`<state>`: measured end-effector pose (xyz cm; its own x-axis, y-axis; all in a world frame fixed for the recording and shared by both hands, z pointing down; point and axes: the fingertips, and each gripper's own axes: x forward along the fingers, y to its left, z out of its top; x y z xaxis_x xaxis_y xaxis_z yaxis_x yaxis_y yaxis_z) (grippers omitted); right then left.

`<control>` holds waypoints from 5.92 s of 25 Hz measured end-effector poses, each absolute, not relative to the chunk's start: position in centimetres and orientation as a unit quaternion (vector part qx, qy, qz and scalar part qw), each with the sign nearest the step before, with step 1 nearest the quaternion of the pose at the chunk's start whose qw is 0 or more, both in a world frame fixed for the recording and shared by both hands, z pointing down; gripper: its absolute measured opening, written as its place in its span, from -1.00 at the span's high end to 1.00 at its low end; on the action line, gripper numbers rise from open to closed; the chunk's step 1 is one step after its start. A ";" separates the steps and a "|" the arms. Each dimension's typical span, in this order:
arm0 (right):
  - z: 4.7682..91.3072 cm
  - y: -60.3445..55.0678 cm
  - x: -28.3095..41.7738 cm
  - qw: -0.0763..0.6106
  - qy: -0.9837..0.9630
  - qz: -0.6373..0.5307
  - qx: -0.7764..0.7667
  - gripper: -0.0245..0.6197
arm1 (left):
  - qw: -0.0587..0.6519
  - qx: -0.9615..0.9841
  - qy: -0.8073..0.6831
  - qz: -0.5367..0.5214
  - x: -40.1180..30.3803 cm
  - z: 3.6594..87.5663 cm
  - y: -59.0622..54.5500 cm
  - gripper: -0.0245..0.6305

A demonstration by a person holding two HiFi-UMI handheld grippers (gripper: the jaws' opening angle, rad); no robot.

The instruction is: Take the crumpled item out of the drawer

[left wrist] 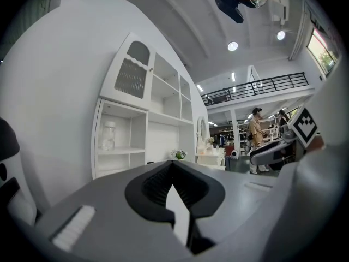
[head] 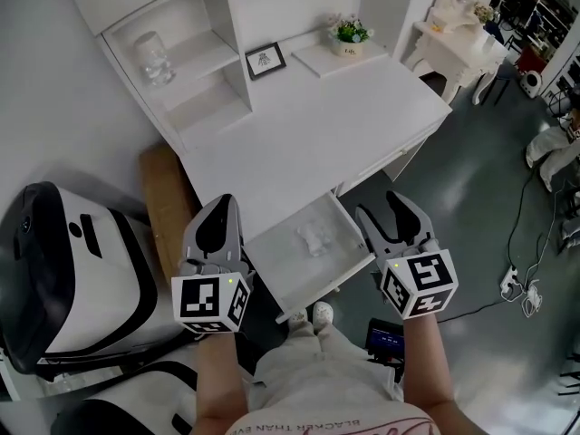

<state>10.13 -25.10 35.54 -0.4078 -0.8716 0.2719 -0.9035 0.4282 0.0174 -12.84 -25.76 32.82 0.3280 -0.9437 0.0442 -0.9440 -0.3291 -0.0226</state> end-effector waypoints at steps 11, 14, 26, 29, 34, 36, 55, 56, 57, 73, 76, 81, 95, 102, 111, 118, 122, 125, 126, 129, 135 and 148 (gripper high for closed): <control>48.8 -27.6 7.3 0.221 -0.835 0.186 0.468 0.19 | 0.068 0.806 -0.585 0.068 -13.5 40.1 -27.0 0.91; 53.1 -28.5 6.4 0.255 -0.827 0.220 0.451 0.19 | 0.079 0.806 -0.581 0.076 -13.6 41.6 -27.3 0.91; 66.3 -30.6 5.3 0.350 -0.775 0.326 0.414 0.27 | 0.107 0.805 -0.575 0.099 -14.0 45.6 -28.3 0.91; 69.1 -31.0 5.4 0.373 -0.757 0.343 0.412 0.28 | 0.111 0.805 -0.574 0.102 -14.1 46.4 -28.6 0.91; 73.2 -31.2 5.7 0.404 -0.733 0.372 0.402 0.30 | 0.115 0.804 -0.574 0.105 -14.2 47.3 -29.2 0.91; 74.7 -31.1 5.9 0.414 -0.723 0.384 0.398 0.30 | 0.116 0.804 -0.574 0.106 -14.2 47.5 -29.3 0.91; 81.4 -29.6 5.7 0.465 -0.680 0.425 0.375 0.65 | 0.129 0.793 -0.581 0.133 -15.2 49.0 -28.1 0.91; 81.3 -29.5 5.6 0.464 -0.680 0.427 0.374 0.70 | 0.128 0.793 -0.580 0.132 -15.2 49.0 -28.0 0.91; 81.2 -29.4 5.5 0.462 -0.681 0.429 0.372 0.72 | 0.128 0.794 -0.580 0.131 -15.2 49.0 -28.0 0.91; 75.8 -29.7 4.3 0.453 -0.718 0.390 0.356 0.78 | 0.111 0.793 -0.590 0.099 -15.3 45.7 -27.7 0.91; 74.6 -29.4 4.1 0.455 -0.725 0.378 0.352 0.78 | 0.107 0.794 -0.592 0.091 -15.2 44.9 -27.6 0.91; 71.8 -28.8 3.8 0.453 -0.744 0.352 0.342 0.78 | 0.099 0.794 -0.596 0.074 -15.4 42.9 -27.4 0.91; 63.7 -28.5 4.1 0.422 -0.769 0.310 0.367 0.78 | 0.068 0.796 -0.600 0.038 -15.9 38.1 -26.6 0.91; 59.4 -27.8 4.3 0.382 -0.789 0.288 0.385 0.78 | 0.045 0.800 -0.599 0.019 -16.0 35.5 -26.5 0.91; 52.1 -27.8 5.2 0.322 -0.819 0.212 0.424 0.79 | 0.014 0.808 -0.589 -0.002 -14.4 32.2 -26.2 0.90; 46.1 -27.4 6.0 0.272 -0.837 0.161 0.447 0.79 | -0.008 0.809 -0.587 -0.019 -13.3 29.9 -26.0 0.91; 42.5 -27.3 6.3 0.247 -0.844 0.130 0.459 0.79 | -0.020 0.811 -0.584 -0.022 -12.7 28.8 -25.8 0.91; 39.8 -27.1 6.6 0.229 -0.849 0.103 0.465 0.79 | -0.030 0.812 -0.583 -0.025 -12.3 28.0 -25.7 0.91; 38.9 -27.1 6.8 0.221 -0.851 0.095 0.467 0.79 | -0.032 0.812 -0.583 -0.026 -12.1 27.8 -25.7 0.90; 36.1 -27.0 7.3 0.197 -0.855 0.072 0.474 0.79 | -0.040 0.811 -0.582 -0.029 -11.9 27.2 -25.6 0.91; 31.7 -26.7 8.1 0.150 -0.862 0.033 0.483 0.79 | -0.053 0.812 -0.581 -0.032 -11.6 26.2 -25.3 0.90; 22.6 -25.0 9.1 0.070 -0.851 -0.075 0.515 0.79 | -0.086 0.811 -0.577 -0.047 -11.6 23.1 -24.5 0.91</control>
<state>9.05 -25.05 22.60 -0.4604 -0.8867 0.0411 -0.8658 0.4588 0.1997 -11.64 -24.54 23.12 0.3307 -0.9272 -0.1757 -0.9435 -0.3204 -0.0849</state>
